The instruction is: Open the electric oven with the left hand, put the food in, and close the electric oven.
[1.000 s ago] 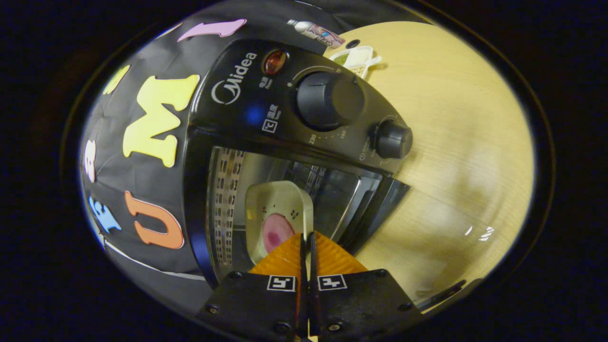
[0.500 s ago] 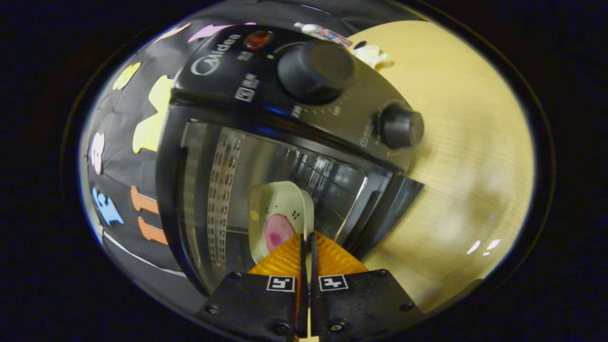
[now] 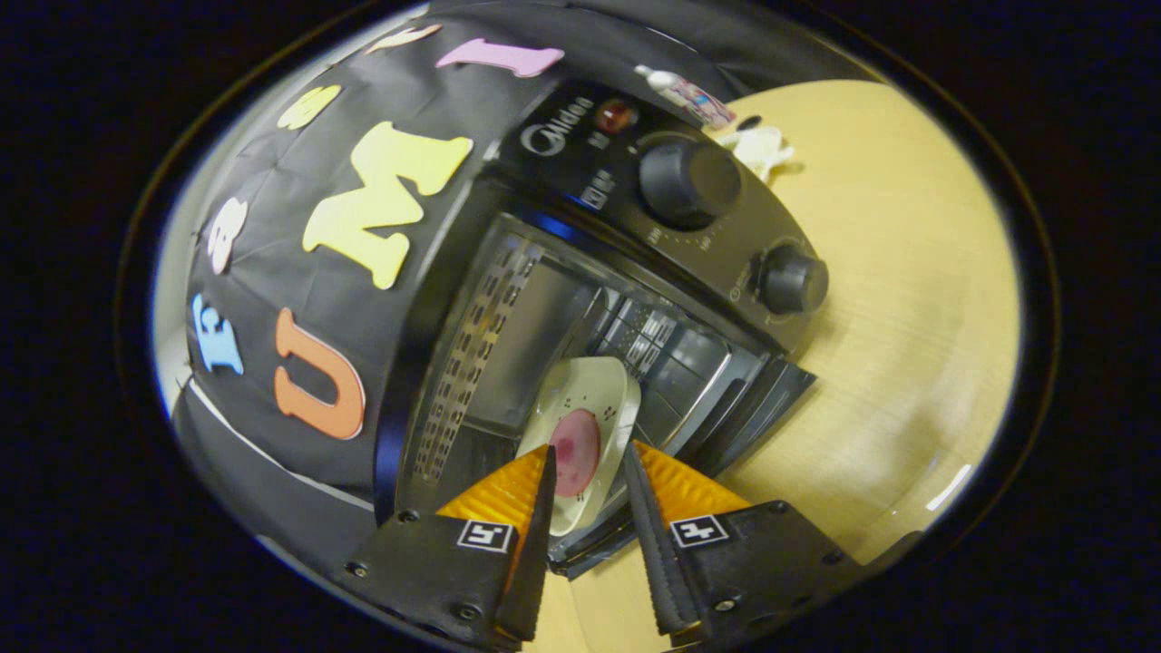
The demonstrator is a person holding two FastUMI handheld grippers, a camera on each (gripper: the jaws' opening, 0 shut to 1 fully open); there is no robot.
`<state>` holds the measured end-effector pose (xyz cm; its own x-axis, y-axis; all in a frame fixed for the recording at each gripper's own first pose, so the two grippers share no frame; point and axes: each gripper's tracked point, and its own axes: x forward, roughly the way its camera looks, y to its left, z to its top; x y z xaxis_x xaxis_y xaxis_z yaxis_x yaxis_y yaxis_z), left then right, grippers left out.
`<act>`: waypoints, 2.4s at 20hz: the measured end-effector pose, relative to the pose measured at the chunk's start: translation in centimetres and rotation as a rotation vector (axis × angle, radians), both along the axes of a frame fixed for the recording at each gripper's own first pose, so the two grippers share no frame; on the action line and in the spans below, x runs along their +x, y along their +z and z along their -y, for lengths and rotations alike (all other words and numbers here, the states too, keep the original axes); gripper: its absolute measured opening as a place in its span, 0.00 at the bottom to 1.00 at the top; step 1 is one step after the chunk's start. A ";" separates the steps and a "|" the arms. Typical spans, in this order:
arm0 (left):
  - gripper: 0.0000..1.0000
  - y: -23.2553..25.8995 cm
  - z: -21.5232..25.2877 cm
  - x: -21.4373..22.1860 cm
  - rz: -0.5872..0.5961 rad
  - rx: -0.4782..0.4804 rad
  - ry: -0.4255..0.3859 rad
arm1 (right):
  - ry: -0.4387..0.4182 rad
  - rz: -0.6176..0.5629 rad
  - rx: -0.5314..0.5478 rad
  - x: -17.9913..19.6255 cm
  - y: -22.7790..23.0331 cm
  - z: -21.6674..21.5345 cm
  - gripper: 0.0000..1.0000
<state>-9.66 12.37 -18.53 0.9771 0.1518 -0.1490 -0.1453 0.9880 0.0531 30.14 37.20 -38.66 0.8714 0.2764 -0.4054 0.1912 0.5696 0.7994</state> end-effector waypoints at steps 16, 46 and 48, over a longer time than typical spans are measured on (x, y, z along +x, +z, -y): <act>0.96 -2.5 0.7 4.3 -0.111 -0.027 0.027 | 0.245 0.307 -0.560 -7.6 8.3 4.8 0.95; 0.97 -19.9 20.5 18.1 -0.567 -0.111 -0.289 | 0.100 0.627 -0.914 -23.0 30.1 31.1 0.96; 0.97 -20.6 21.0 18.7 -0.580 -0.110 -0.293 | 0.092 0.631 -0.915 -23.4 30.1 31.8 0.96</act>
<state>9.05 -8.62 -39.16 0.7323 -0.1546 -0.6632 0.1527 0.9864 -0.0613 6.70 5.43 -8.55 0.9845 0.1744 0.0193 -0.1746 0.9846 0.0099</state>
